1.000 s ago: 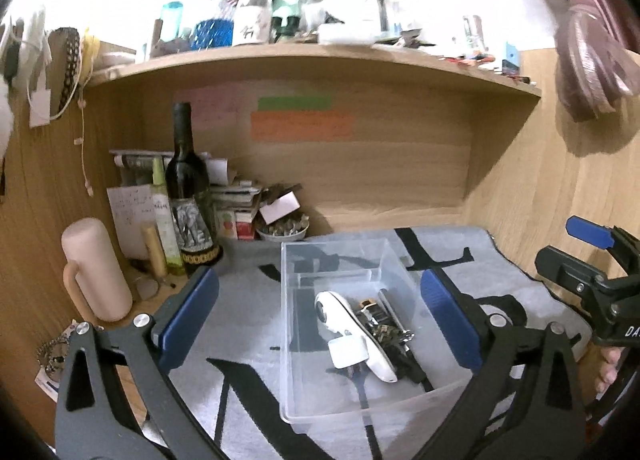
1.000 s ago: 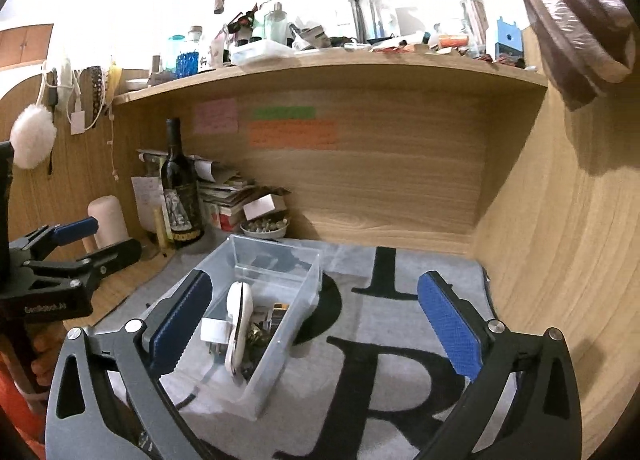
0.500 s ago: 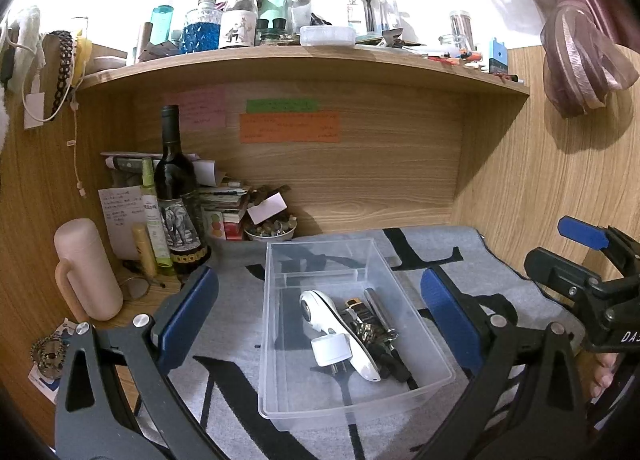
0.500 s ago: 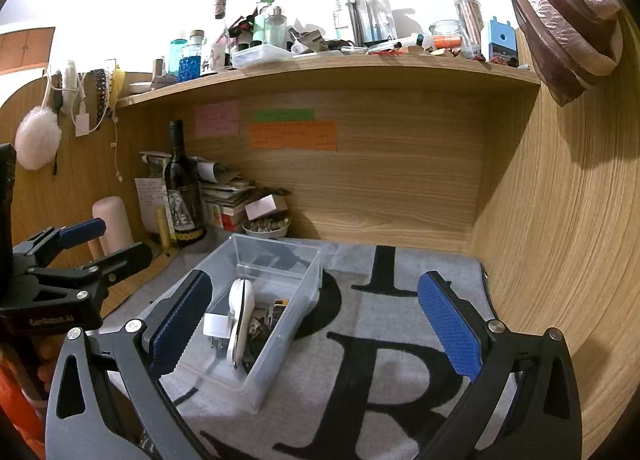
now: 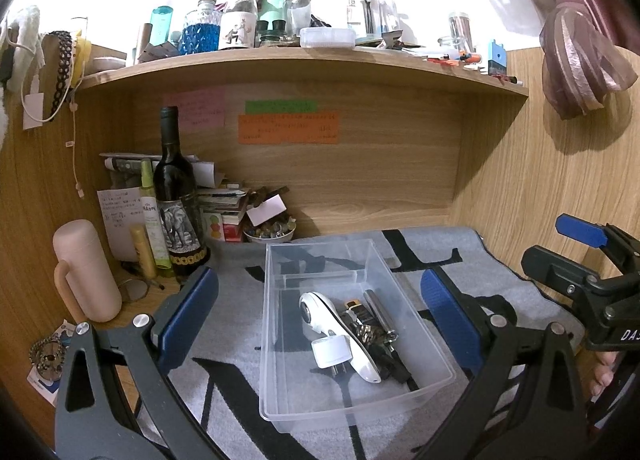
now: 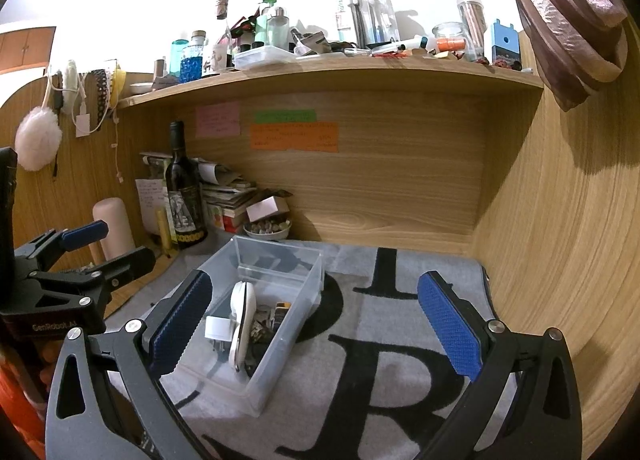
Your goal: Organize rigid objects
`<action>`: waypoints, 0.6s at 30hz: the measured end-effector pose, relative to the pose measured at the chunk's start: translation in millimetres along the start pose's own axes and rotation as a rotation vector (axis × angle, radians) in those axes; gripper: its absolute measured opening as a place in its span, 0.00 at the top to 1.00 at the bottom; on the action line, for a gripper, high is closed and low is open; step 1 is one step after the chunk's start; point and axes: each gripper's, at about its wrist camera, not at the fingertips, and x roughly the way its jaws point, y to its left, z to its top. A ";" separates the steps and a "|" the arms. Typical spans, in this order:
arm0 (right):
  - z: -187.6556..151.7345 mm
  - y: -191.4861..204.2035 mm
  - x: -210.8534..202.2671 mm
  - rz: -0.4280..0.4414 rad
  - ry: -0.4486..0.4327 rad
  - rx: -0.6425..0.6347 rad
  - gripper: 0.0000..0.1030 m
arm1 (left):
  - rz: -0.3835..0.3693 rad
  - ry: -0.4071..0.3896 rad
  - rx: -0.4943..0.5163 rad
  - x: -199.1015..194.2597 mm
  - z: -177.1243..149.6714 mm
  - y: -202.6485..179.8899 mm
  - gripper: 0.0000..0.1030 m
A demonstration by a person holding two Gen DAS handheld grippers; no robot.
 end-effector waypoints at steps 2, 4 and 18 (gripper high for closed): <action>0.4 1.0 0.7 -0.001 0.000 -0.003 0.00 | 0.002 0.001 0.000 -0.1 -0.2 0.0 0.00; 0.6 1.3 1.1 0.001 0.002 -0.003 0.00 | 0.000 0.003 -0.001 -0.5 -0.4 0.3 0.00; 1.3 2.2 2.4 -0.001 0.005 -0.005 0.00 | -0.011 0.025 -0.006 3.5 -0.8 2.0 0.00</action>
